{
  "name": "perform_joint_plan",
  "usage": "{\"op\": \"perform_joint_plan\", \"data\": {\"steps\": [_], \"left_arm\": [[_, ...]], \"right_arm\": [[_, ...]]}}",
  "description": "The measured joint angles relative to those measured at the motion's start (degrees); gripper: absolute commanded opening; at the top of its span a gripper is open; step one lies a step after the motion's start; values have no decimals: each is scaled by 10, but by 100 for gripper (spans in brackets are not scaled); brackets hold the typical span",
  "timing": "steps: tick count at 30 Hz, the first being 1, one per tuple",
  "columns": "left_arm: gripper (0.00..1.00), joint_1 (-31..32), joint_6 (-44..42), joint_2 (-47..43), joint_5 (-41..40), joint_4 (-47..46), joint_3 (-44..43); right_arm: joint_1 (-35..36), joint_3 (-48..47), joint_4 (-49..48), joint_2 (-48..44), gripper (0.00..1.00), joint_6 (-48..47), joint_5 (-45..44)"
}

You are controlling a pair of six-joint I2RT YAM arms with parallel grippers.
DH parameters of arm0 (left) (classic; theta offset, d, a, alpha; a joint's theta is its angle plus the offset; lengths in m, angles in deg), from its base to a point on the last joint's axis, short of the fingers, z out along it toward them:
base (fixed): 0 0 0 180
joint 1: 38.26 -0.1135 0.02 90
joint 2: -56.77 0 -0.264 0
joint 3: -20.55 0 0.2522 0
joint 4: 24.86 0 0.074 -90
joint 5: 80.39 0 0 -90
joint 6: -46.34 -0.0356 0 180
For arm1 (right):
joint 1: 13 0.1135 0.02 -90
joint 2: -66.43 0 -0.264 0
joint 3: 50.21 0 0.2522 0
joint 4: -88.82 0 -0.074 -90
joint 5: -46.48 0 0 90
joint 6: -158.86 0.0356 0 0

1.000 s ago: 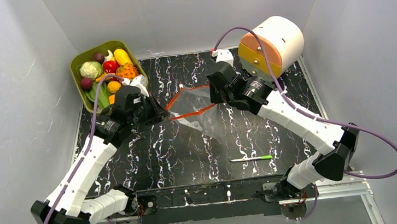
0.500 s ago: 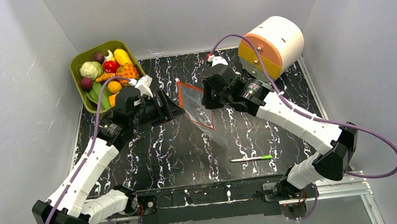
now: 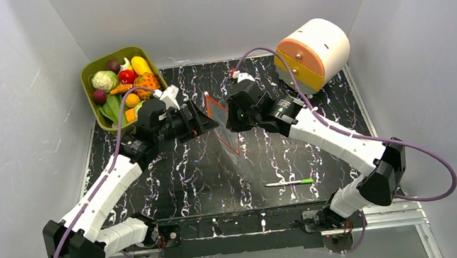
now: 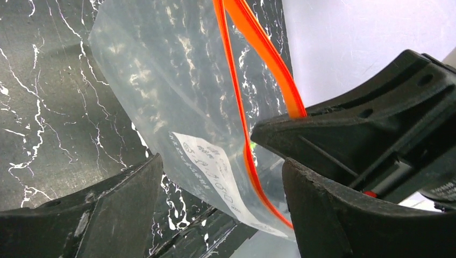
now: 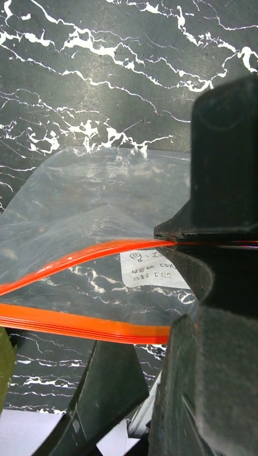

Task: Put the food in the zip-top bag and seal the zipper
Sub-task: Open the zipper of the food storage bag at the center of the board.

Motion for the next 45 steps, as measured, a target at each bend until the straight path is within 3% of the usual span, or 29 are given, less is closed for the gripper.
{"op": "perform_joint_plan", "data": {"steps": [3, 4, 8, 9, 12, 14, 22, 28, 30, 38, 45], "left_arm": [[74, 0, 4, 13, 5, -13, 5], [66, 0, 4, 18, 4, -14, 5], [9, 0, -5, 41, -16, 12, -7], [0, 0, -12, 48, -23, 25, -15], [0, 0, -28, 60, -41, 56, -35], [0, 0, -38, 59, -49, 72, -43], [0, 0, -85, 50, -96, 141, -61], [0, 3, -112, 38, -129, 176, -82], [9, 2, -116, 31, -126, 175, -83], [64, 2, -113, 6, -113, 139, -60], [95, 2, -124, -2, -130, 146, -76]], "right_arm": [[5, 0, -3, 5, 0, 1, -1], [8, 0, -4, 8, 0, 2, -2], [13, -6, 6, 18, 12, 0, -21], [14, -13, 17, 22, 13, -1, -33], [16, -40, 53, 36, 10, -9, -86], [16, -50, 74, 39, 0, -18, -124], [16, -80, 161, 39, 0, -40, -273], [20, -83, 163, 36, 0, -39, -286], [19, -77, 151, 30, 0, -41, -271], [17, -30, 94, -16, 0, -67, -223], [15, -31, 85, -14, 0, -81, -217]]}}
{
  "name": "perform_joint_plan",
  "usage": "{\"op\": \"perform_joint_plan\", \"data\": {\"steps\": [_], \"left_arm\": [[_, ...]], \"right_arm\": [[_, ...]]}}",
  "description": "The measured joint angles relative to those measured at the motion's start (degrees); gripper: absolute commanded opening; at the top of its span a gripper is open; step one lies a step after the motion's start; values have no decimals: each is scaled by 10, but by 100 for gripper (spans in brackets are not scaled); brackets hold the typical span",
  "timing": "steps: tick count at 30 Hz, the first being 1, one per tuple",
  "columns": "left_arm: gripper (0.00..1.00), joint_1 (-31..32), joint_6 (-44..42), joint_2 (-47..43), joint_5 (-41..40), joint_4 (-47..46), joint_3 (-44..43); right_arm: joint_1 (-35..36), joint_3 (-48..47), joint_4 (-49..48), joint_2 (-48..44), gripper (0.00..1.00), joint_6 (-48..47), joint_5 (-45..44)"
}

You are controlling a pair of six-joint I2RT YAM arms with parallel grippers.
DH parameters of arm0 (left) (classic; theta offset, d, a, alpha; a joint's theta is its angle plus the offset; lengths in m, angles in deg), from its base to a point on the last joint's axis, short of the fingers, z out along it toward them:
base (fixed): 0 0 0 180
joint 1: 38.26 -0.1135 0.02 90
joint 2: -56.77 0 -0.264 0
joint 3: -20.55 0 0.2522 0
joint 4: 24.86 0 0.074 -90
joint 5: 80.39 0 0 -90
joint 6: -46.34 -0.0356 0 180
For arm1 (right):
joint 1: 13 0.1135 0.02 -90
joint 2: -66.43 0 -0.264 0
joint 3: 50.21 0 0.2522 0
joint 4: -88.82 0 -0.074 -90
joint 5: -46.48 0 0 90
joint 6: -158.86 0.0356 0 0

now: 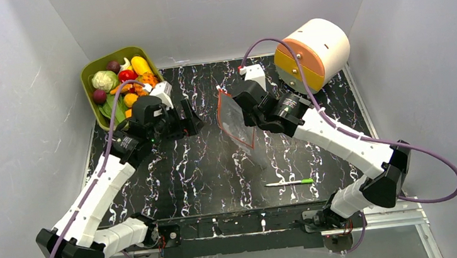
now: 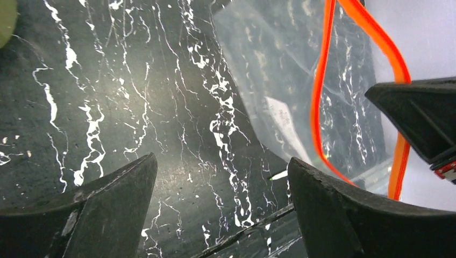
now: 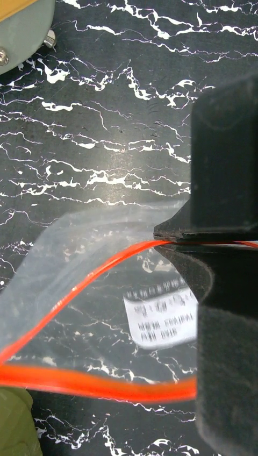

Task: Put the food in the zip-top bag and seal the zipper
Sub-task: Open the zipper of the food storage bag at the center of the board, then pick up the fake vegetable from the bin.

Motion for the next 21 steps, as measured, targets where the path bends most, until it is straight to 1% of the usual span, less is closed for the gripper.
{"op": "perform_joint_plan", "data": {"steps": [1, 2, 9, 16, 18, 21], "left_arm": [[98, 0, -3, 0, -8, 7, -7], [98, 0, -7, 0, -15, 14, -15], [98, 0, -33, 15, -77, 69, -71], [88, -7, -68, 80, -173, 138, -155], [87, -16, -75, 99, -194, 152, -174], [86, -48, -87, 126, -219, 156, -189]], "right_arm": [[0, 0, 1, 1, 0, -2, -1], [0, -1, 1, 2, 0, -3, -1], [0, -5, 1, 3, 0, -13, -18], [0, 22, -19, -10, 0, -23, -9], [0, 37, -25, -21, 0, -26, 2], [0, 53, -40, -33, 0, -29, 17]]}}
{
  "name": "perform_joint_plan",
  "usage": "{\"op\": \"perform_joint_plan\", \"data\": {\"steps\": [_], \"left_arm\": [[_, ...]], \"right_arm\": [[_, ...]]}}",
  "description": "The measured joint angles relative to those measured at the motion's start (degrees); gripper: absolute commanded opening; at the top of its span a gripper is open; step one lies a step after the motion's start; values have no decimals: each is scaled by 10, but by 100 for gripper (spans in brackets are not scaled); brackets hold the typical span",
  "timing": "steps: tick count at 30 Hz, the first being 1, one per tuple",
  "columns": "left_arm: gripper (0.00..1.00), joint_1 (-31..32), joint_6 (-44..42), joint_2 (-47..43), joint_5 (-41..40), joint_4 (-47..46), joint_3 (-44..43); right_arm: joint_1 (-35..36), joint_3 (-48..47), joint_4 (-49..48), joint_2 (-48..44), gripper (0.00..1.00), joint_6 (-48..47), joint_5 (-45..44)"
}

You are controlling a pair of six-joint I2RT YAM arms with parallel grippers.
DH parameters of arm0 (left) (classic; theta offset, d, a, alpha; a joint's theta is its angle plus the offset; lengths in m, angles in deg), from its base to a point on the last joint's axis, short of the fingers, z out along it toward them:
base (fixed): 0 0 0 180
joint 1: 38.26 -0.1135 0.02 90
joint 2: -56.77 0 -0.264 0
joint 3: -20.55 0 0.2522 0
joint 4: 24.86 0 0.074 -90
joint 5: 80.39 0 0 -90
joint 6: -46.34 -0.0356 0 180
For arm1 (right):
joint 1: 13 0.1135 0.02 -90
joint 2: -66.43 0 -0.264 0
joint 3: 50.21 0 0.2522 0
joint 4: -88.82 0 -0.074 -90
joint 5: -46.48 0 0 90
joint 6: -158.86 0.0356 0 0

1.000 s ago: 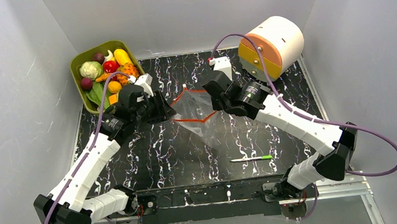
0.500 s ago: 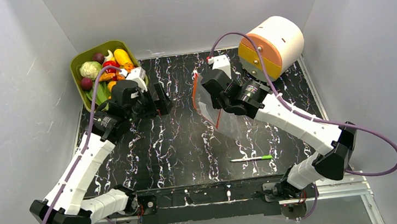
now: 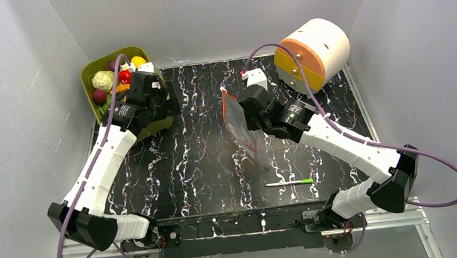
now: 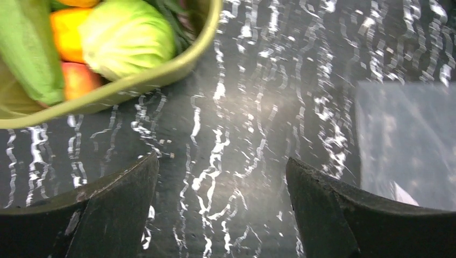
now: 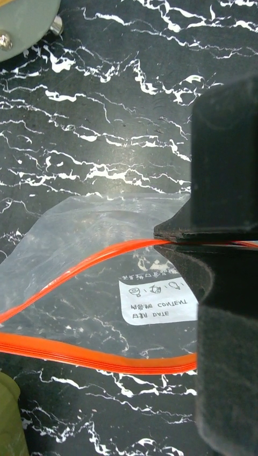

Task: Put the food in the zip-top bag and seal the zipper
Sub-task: Pick up the fake vegetable from the bin.

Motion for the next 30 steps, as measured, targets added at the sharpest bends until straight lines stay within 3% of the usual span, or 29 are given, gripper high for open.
{"op": "perform_joint_plan", "data": {"steps": [11, 16, 30], "left_arm": [[80, -136, -41, 92, -25, -9, -52], [83, -167, -67, 122, -26, -23, -66], [95, -251, -111, 233, 110, -73, -84]], "right_arm": [[0, 60, -37, -38, 0, -2, 50], [0, 60, -44, -40, 0, -3, 61], [0, 61, -60, -43, 0, -17, 88]]}}
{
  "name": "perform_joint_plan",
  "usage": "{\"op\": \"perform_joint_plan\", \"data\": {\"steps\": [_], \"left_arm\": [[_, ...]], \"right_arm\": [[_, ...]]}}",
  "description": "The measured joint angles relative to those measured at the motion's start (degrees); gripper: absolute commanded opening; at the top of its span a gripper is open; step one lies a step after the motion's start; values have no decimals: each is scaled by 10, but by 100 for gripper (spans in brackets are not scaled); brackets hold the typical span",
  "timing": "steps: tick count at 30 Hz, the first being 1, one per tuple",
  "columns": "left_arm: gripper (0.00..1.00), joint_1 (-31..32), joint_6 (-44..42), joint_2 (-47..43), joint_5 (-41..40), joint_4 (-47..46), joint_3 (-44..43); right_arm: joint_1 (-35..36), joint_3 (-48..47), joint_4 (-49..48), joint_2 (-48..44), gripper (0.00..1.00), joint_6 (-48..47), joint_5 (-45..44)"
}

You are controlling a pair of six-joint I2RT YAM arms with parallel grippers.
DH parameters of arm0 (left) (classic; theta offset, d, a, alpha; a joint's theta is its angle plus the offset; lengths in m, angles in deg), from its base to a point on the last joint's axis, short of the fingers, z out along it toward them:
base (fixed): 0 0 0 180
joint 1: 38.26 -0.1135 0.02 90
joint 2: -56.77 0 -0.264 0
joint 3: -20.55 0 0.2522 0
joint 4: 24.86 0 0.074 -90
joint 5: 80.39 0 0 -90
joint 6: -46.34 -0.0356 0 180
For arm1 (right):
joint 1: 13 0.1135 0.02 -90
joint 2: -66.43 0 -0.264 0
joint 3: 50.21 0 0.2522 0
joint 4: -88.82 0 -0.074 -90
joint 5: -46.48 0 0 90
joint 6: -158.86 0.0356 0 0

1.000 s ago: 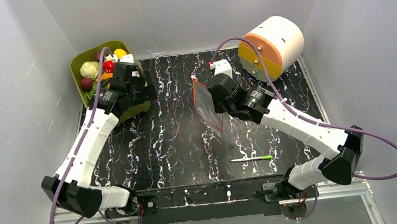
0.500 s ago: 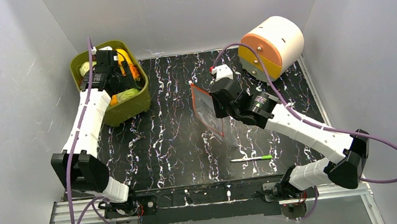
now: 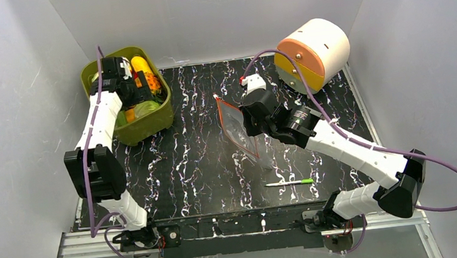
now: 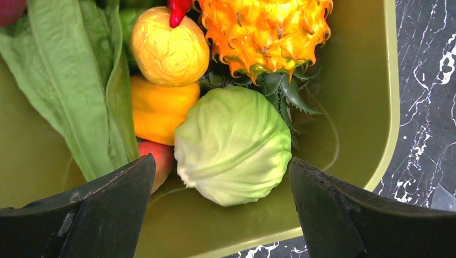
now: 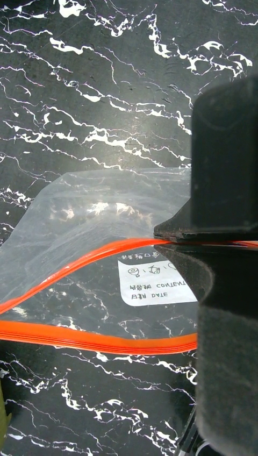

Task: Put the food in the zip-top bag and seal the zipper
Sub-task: Pick up the fake vegetable from the bin.

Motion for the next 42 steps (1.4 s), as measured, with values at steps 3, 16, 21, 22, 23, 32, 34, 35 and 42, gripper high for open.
{"op": "perform_joint_plan", "data": {"steps": [3, 16, 21, 22, 23, 32, 34, 35, 42], "left_arm": [[95, -6, -8, 12, 25, -10, 0], [73, -8, -23, 54, 63, -25, 4], [43, -9, -24, 53, 63, -33, 11], [40, -9, -24, 51, 63, -33, 12], [37, -9, -25, 49, 62, -33, 14], [23, -9, -26, -5, 45, -33, 20], [23, -9, -23, -26, 39, -33, 19], [23, -9, -22, -36, 36, -33, 19], [22, -9, -9, -70, 28, -21, 19]], "right_arm": [[0, 0, -2, 0, 0, -2, 2], [0, 0, -3, 1, 0, -13, 13], [0, 0, -3, 1, 0, -14, 15], [0, 0, -4, 1, 0, -14, 15], [0, 0, -4, 1, 0, -14, 15], [0, 0, -6, 1, 0, -14, 23], [0, 0, -5, 1, 0, -14, 23], [0, 0, -5, 1, 0, -14, 22], [0, -1, -6, 1, 0, -6, 20]]}}
